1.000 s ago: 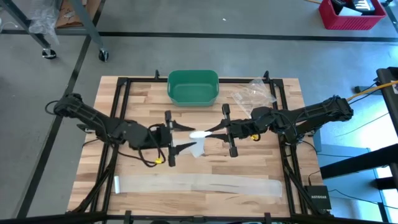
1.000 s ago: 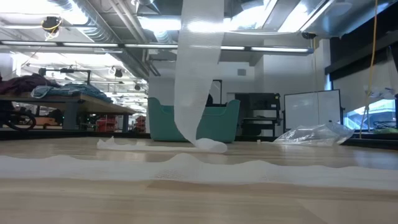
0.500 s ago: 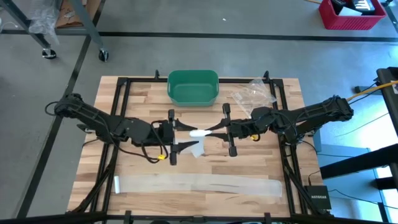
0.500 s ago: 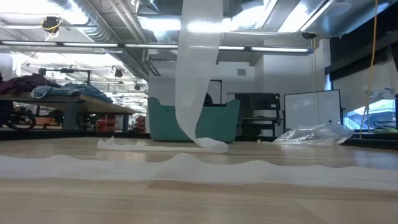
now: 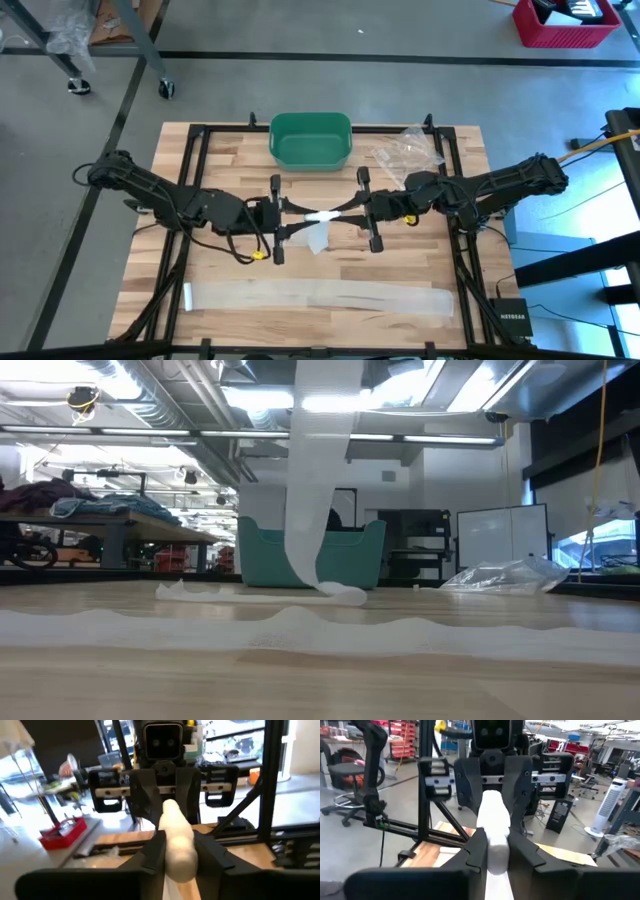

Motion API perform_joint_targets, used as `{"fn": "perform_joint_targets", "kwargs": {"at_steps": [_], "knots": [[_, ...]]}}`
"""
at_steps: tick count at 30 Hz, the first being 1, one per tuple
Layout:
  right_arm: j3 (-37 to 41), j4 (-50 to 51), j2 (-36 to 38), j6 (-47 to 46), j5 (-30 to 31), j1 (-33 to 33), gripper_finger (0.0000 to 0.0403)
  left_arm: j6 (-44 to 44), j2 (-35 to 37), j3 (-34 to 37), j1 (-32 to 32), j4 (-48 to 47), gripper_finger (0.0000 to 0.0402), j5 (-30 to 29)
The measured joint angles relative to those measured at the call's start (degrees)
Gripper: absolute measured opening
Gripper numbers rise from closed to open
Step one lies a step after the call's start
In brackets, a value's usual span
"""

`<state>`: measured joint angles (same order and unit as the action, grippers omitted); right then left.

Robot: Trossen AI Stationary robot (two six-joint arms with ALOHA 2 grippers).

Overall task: Roll bandage
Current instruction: Roll the top white bandage

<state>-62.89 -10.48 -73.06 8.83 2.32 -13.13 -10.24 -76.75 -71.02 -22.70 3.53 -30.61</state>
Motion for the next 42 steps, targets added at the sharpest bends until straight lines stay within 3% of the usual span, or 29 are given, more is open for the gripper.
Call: {"fn": "perform_joint_targets", "kwargs": {"at_steps": [7, 12, 17, 24, 29, 37, 42], "knots": [[0.0, 1.1, 3.4, -1.5, 0.0, 0.0, 0.0114, -18.2, 0.0, 0.0, -0.5, 0.7, 0.0051, -1.0], [-0.1, 4.3, 8.6, -6.1, -1.0, 0.0, 0.0147, -39.5, 0.0, 0.0, -1.6, 2.2, 0.0060, -6.8], [-0.2, 13.1, 13.7, -6.0, -1.0, 0.0, 0.0155, -62.7, 0.0, 0.0, -1.8, 0.8, 0.0062, -10.7], [-0.1, 16.4, 11.6, -5.6, 3.2, 0.0, 0.0156, -90.8, 0.0, 0.0, -1.9, 0.5, 0.0062, -10.7], [0.0, 12.5, 7.3, -1.2, 5.1, 0.0, 0.0171, -94.9, 0.0, 0.0, -2.6, 2.0, 0.0062, -10.7], [0.0, 2.5, 2.7, 5.2, 6.1, 0.0, 0.0243, -95.7, -0.1, 0.0, -2.9, 1.9, 0.0062, -10.7], [0.0, -0.1, 1.1, 6.5, 5.6, 0.0, 0.0252, -95.7, -0.1, 0.0, -2.9, 1.9, 0.0062, -10.7]]}}
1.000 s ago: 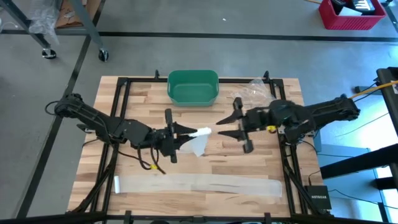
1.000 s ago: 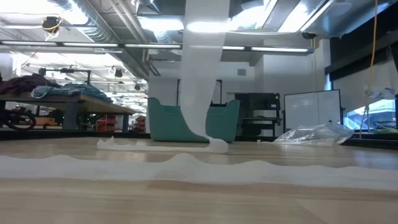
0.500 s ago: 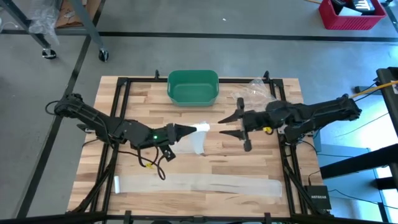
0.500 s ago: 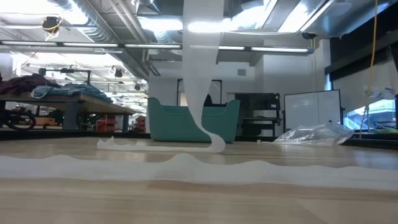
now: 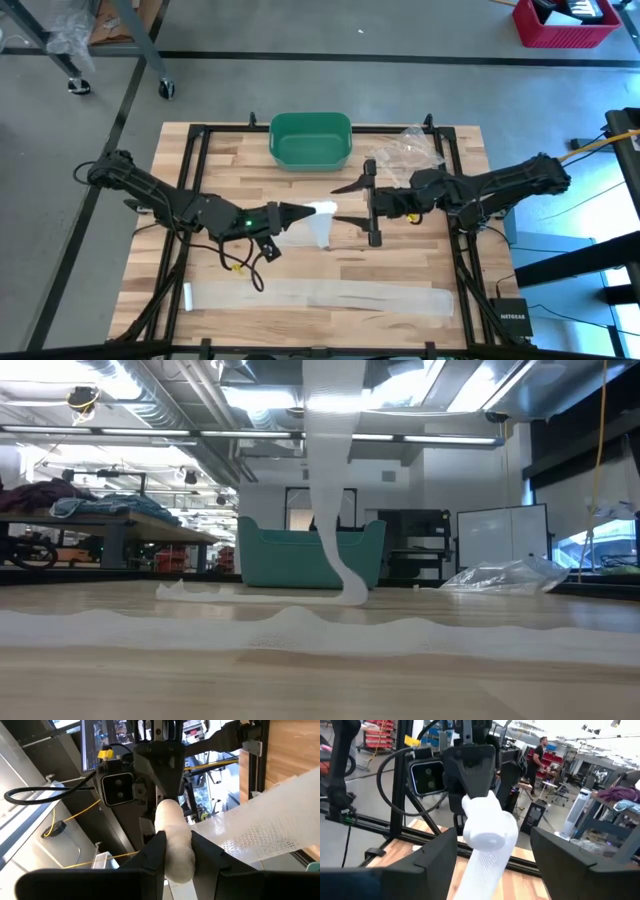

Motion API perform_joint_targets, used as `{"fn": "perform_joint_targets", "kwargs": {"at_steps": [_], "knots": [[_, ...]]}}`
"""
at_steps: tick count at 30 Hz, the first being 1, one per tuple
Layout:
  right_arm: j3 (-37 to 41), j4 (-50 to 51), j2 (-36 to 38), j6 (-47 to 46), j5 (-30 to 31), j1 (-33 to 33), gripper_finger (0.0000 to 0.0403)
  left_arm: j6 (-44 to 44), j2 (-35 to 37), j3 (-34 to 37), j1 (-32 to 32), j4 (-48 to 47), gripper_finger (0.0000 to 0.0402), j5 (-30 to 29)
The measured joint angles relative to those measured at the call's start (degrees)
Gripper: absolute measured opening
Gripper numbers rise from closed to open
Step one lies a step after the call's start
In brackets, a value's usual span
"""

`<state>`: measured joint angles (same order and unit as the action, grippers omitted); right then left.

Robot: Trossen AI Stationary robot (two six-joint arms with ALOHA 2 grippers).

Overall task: Roll bandage
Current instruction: Roll the top white bandage

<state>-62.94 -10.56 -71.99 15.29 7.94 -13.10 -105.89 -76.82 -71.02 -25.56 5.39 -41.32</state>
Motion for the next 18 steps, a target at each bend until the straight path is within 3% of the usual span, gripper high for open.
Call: {"fn": "perform_joint_targets", "kwargs": {"at_steps": [9, 18], "knots": [[0.0, -2.9, -1.6, 0.5, -1.2, 0.0, 0.0201, 0.3, -0.4, 0.0, 0.0, 0.0, 0.0063, 0.0], [0.0, -3.0, -1.5, 1.4, 0.4, 0.0, 0.0065, 3.2, -0.4, 0.0, 0.0, -0.1, 0.0063, 0.1]]}}
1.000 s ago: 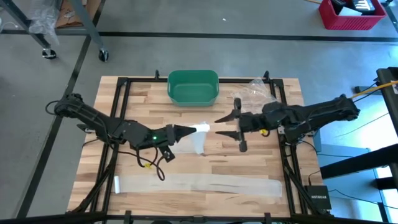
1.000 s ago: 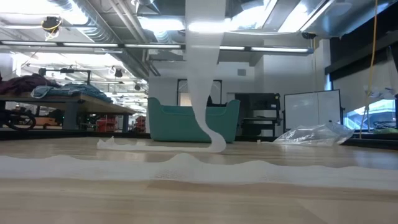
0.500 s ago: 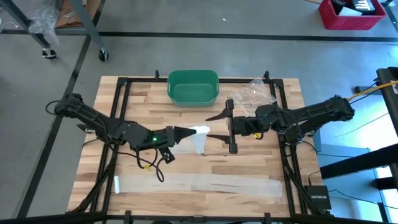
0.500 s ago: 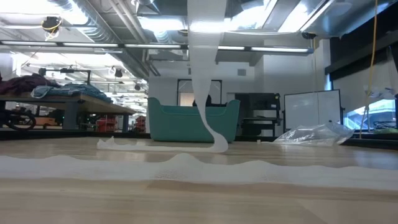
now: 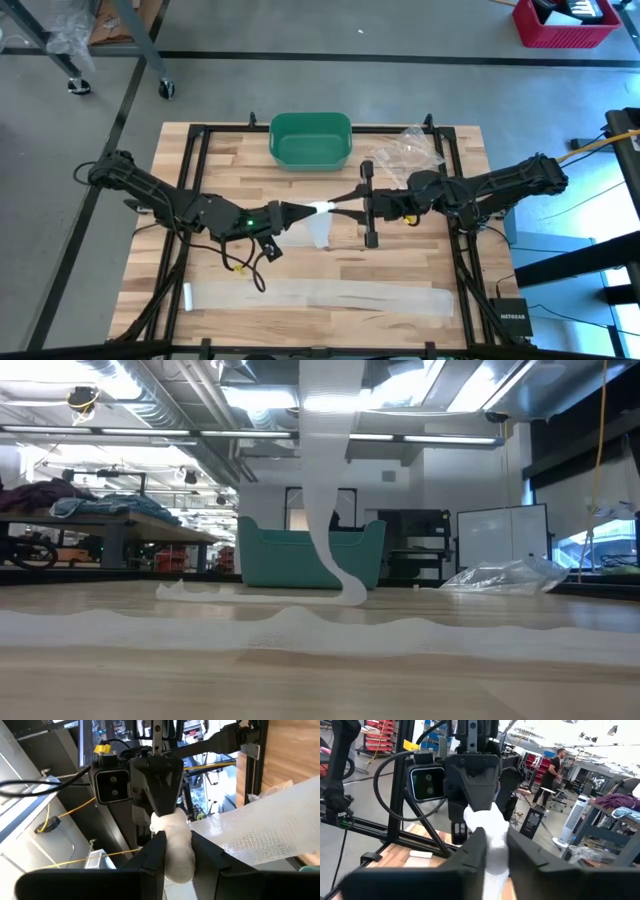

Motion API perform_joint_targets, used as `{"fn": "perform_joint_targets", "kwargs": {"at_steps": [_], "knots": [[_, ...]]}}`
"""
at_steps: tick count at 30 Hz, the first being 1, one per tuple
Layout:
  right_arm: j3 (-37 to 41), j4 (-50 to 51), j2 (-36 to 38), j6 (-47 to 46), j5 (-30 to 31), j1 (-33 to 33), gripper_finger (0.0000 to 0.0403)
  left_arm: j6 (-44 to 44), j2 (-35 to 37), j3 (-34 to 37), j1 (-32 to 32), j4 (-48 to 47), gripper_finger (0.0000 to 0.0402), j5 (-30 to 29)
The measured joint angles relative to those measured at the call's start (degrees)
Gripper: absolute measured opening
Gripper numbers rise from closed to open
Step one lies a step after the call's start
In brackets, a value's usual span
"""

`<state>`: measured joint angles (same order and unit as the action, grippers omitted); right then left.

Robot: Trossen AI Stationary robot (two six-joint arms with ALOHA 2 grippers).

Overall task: Roll bandage
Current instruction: Roll the top white bandage

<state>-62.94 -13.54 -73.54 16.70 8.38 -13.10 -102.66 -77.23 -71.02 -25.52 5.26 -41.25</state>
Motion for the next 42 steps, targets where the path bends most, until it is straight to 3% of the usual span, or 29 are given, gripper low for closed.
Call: {"fn": "perform_joint_targets", "kwargs": {"at_steps": [5, 10, 14, 17, 20, 24, 30, 36, 42], "knots": [[0.0, 0.0, 0.3, 0.3, 0.1, 0.0, 0.0020, 5.3, 0.1, 0.0, -0.2, 0.2, 0.0080, 0.0], [-1.5, 2.3, 0.3, 0.2, 0.2, 0.0, 0.0044, 9.3, 0.1, -0.9, -1.0, -0.1, 0.0127, -0.6], [-4.4, 5.8, 0.3, 0.2, 0.2, -0.1, 0.0059, 14.2, 0.5, -1.5, -2.1, 0.3, 0.0163, -5.9], [-6.7, 9.3, 0.4, 0.5, 0.2, 0.0, 0.0050, 21.4, 0.6, -1.5, -3.6, 0.2, 0.0180, -12.0], [-7.6, 11.1, 0.4, 2.0, 1.5, -0.1, 0.0039, 35.1, 0.6, -1.5, -5.0, 0.2, 0.0188, -14.7], [-7.6, 11.0, 0.4, 6.0, 3.1, -0.1, 0.0038, 56.3, 0.7, -1.5, -5.8, -0.1, 0.0187, -12.5], [-7.7, 10.7, 0.4, 9.9, 3.2, 0.0, 0.0048, 76.3, 1.6, -1.5, -4.0, -0.2, 0.0187, -6.4], [-7.7, 10.7, 0.3, 11.1, 2.1, 0.0, 0.0050, 86.8, 1.7, -1.5, 0.4, -0.6, 0.0187, -3.8], [-7.7, 10.9, 0.3, 11.9, 2.2, 0.0, 0.0050, 90.7, 1.4, -1.5, 3.1, -0.2, 0.0187, -2.3]]}}
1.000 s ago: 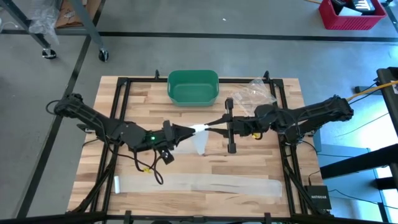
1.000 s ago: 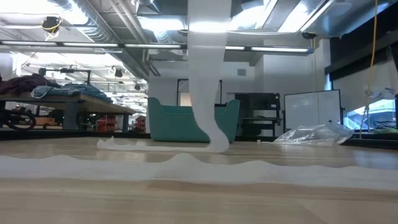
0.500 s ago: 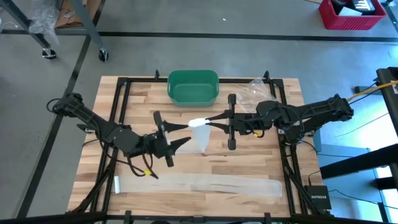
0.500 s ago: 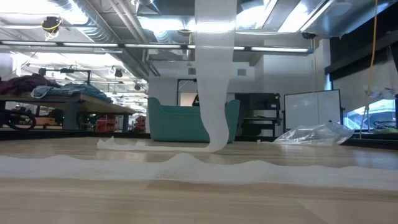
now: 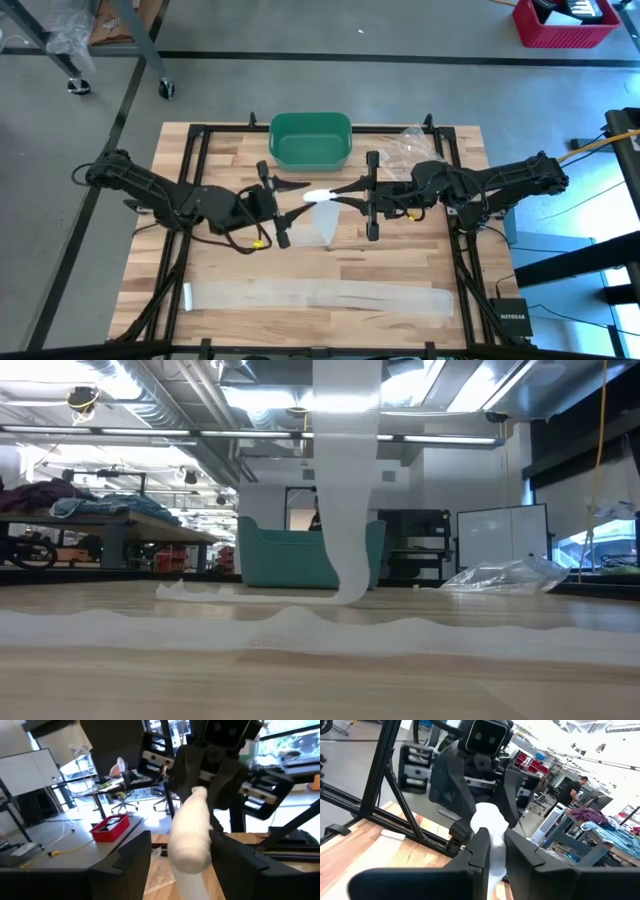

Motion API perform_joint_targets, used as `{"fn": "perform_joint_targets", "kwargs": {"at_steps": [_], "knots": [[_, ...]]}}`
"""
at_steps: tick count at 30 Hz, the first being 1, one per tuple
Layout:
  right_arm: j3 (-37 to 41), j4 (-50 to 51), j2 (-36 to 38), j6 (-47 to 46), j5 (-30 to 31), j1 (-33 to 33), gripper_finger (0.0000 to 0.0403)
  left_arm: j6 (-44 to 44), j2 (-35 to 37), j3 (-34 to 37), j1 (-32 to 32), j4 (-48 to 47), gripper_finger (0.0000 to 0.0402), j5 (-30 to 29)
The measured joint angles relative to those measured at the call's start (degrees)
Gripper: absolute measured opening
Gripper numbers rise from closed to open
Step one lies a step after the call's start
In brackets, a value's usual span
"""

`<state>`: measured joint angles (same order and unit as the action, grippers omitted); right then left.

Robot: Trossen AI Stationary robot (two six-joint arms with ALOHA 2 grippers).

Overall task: Roll bandage
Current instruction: Roll the top white bandage

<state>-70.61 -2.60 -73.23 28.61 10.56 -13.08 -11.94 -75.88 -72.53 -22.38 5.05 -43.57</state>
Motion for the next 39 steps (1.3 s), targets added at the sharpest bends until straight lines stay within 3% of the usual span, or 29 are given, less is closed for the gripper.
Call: {"fn": "perform_joint_targets", "kwargs": {"at_steps": [4, 9, 18, 25, 34, 39], "knots": [[0.0, 0.1, 0.0, 0.1, 0.4, 0.0, 0.0051, 0.3, 0.0, 0.0, -0.3, 0.0, 0.0187, 0.5], [0.0, 0.0, -0.6, 0.1, 0.3, 0.0, 0.0051, 3.0, 0.0, 0.0, 0.8, -2.0, 0.0178, 6.1], [0.0, -0.5, -1.0, -1.2, 0.3, 0.0, 0.0051, -2.4, -0.1, 0.0, 0.8, -2.2, 0.0087, 6.3], [0.0, 0.4, -0.7, -13.3, 0.3, -0.1, 0.0073, -16.7, 0.0, 0.0, 0.7, -2.8, 0.0034, 6.1], [0.0, 8.1, 4.4, -20.7, 0.6, -0.1, 0.0189, -35.7, 0.0, 0.0, 0.2, -2.7, 0.0064, 1.1], [0.0, 13.3, 7.6, -26.3, 0.8, 0.0, 0.0225, -51.5, 0.0, 0.0, 0.2, -2.8, 0.0060, 0.9]]}}
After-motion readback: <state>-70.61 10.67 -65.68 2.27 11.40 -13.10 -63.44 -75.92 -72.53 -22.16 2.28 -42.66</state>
